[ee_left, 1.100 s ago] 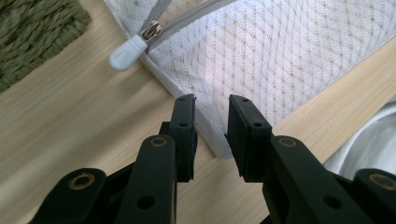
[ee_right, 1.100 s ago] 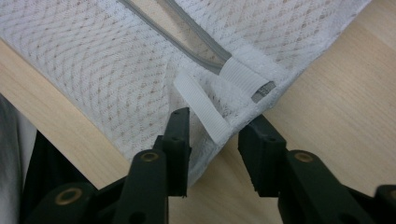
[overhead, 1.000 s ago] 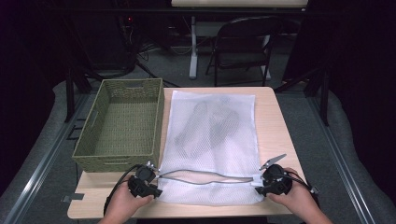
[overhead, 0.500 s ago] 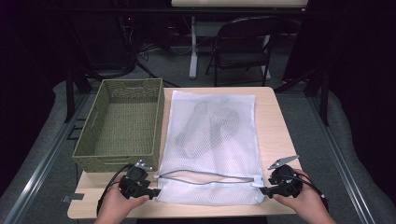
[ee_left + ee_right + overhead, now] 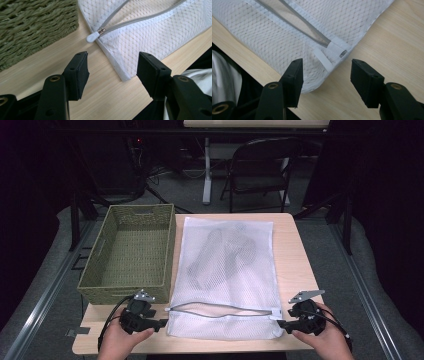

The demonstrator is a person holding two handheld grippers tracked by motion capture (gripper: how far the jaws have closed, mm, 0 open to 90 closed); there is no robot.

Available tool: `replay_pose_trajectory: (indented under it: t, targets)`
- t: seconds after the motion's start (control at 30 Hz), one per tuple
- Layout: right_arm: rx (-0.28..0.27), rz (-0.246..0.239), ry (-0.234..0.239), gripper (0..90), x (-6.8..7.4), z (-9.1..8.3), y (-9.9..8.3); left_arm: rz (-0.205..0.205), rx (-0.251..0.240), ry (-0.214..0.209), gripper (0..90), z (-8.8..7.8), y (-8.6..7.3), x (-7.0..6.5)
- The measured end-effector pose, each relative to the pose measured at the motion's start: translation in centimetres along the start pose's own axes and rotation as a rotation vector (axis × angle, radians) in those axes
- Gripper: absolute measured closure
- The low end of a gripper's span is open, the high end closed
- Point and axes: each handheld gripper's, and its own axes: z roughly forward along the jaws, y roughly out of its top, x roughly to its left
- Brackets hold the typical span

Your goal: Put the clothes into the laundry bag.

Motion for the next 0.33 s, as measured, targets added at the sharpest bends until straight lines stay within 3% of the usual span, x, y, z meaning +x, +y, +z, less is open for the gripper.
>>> replay_pose_trajectory:
  t: [0.33]
  targets:
    - [0.001,-0.011,0.015,43.2,0.62,0.28,0.33,-0.033,-0.029,0.005,42.2,-0.61,-0.34,0.59]
